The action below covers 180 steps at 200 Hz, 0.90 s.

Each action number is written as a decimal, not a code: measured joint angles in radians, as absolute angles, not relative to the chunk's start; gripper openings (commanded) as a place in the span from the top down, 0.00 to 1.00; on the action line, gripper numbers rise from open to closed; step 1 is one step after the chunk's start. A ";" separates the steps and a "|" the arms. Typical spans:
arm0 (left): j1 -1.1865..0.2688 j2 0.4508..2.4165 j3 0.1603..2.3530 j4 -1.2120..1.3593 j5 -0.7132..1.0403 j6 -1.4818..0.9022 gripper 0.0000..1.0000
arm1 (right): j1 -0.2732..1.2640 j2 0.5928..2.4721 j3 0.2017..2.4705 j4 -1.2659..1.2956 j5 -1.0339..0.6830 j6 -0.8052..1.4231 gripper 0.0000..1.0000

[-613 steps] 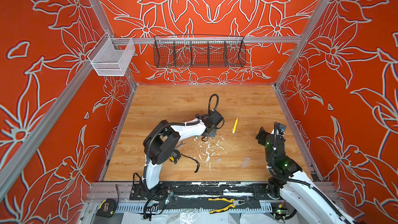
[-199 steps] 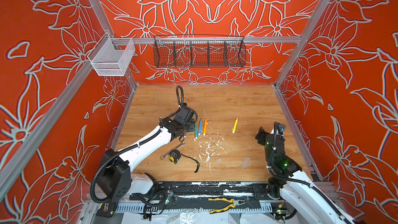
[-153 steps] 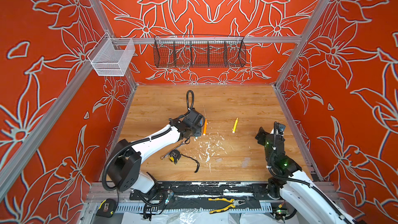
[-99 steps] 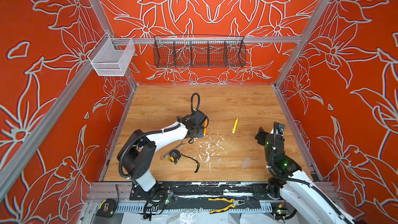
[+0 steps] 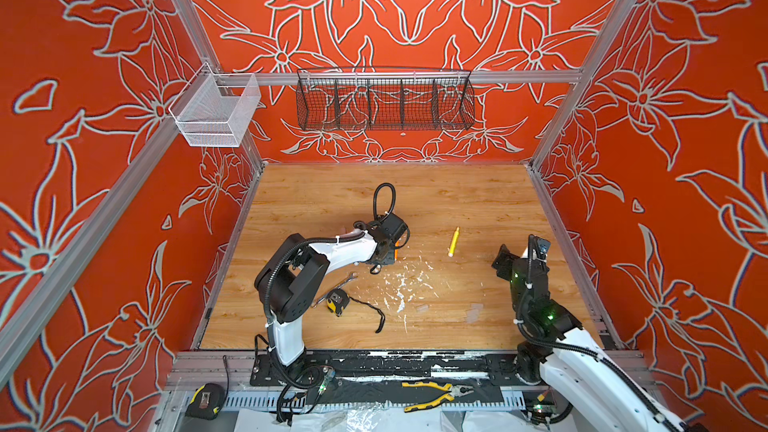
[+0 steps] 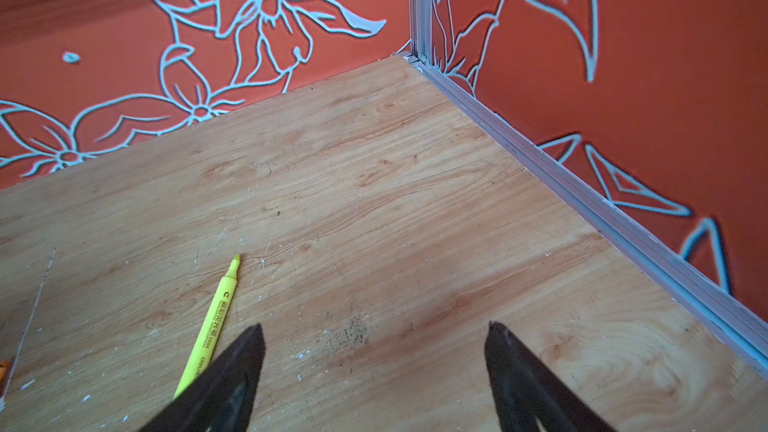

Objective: Insert the pens into the pen caps
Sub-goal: 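Grasp the green marker with the left gripper and lift it upright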

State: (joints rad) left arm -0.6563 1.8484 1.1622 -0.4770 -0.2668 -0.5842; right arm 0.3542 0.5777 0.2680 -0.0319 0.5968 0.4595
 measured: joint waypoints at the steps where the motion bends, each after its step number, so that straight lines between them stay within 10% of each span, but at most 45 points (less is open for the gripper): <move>1: -0.656 1.848 1.162 -0.477 -0.267 -0.584 0.72 | 0.354 0.578 0.268 -0.032 0.597 0.459 0.15; 180: -0.656 1.748 1.091 -0.448 -0.268 -0.560 0.99 | 0.354 0.587 0.268 -0.022 0.574 0.455 0.11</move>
